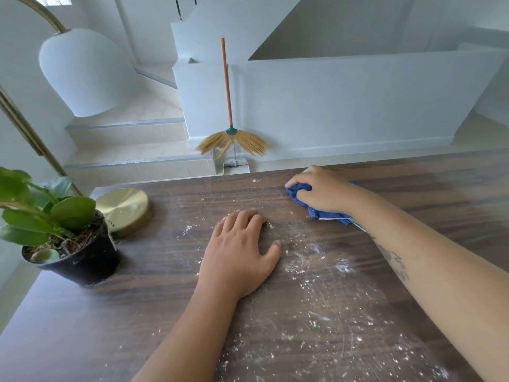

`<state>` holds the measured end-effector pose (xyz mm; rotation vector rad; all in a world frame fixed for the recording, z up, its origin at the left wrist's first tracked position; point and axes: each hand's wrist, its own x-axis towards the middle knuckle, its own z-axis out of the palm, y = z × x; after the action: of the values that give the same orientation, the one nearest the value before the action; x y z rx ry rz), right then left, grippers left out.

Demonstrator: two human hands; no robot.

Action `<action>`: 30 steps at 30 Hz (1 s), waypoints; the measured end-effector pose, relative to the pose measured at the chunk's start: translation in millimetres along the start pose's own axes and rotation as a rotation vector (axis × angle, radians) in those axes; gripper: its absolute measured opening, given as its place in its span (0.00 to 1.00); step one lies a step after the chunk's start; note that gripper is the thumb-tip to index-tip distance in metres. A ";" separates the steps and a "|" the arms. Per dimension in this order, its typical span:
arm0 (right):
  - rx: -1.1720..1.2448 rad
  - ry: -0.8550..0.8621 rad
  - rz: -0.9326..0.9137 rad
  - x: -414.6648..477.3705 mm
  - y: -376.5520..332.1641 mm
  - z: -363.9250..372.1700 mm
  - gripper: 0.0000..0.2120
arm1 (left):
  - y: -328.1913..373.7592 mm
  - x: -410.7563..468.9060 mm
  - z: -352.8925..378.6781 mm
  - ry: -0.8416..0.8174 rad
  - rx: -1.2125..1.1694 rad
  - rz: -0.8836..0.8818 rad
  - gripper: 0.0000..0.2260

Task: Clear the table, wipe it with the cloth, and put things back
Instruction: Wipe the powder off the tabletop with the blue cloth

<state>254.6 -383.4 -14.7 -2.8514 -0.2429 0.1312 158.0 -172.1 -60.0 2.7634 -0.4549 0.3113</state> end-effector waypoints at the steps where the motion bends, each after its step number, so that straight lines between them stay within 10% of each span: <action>1: -0.051 0.082 0.041 -4.1 2.5 10.1 0.19 | 0.0 -0.2 -0.6 -0.004 -0.002 0.002 0.22; 6: -0.193 0.262 0.299 -33.2 15.7 41.4 0.27 | 0.4 0.6 0.7 -0.003 0.008 0.007 0.22; 30: 0.120 0.174 -0.158 6.2 21.3 31.5 0.12 | -1.1 0.6 0.8 -0.033 -0.007 0.018 0.22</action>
<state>260.4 -394.1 -51.3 -2.6912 -0.4070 -0.1296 159.0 -171.6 -60.9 2.7630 -0.4886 0.2690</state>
